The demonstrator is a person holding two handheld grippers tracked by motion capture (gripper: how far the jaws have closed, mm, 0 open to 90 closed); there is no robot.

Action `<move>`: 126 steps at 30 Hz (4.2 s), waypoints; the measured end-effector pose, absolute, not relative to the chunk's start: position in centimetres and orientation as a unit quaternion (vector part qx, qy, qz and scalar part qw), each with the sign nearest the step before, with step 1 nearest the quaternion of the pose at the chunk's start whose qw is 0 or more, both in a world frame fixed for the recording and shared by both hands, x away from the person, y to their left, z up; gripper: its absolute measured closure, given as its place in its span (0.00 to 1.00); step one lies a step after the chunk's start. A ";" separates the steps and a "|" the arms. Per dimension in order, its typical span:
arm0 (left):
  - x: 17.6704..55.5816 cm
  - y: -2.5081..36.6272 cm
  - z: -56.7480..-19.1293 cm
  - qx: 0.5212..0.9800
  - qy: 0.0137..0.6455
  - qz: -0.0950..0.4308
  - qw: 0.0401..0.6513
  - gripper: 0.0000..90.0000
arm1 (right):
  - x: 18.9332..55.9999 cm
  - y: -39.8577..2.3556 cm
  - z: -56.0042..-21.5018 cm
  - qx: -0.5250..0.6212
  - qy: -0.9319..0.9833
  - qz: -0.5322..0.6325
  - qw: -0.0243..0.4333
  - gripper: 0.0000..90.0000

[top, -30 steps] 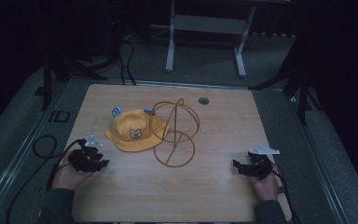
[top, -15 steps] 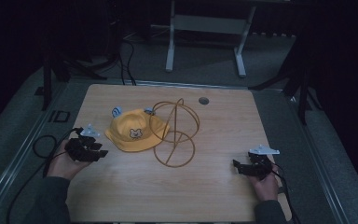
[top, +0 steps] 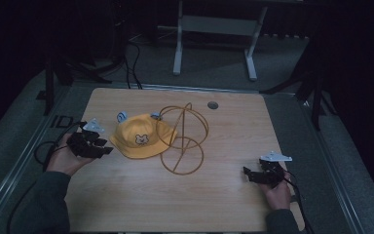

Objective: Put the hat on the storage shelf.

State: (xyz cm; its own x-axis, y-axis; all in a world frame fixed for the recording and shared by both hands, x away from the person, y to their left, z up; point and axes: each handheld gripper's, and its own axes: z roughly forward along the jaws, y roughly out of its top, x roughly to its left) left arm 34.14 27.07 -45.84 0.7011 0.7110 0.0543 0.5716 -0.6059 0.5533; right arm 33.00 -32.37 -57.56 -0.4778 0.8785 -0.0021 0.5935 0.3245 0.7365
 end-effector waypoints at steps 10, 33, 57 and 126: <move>35.5 26.7 -43.8 0.894 0.339 0.145 0.256 0.64 | 33.0 -32.4 -57.6 0.468 0.787 0.346 0.206 0.21; 38.5 24.6 -40.5 0.905 0.304 0.143 0.260 0.64 | 33.0 -32.4 -57.6 0.467 0.787 0.345 0.206 0.21; 41.1 22.0 -40.0 0.911 0.297 0.139 0.248 0.62 | 33.0 -32.4 -57.6 0.467 0.788 0.345 0.206 0.21; 45.8 18.0 -43.2 0.939 0.283 0.079 0.181 0.88 | 33.0 -32.4 -57.6 0.467 0.788 0.345 0.206 0.21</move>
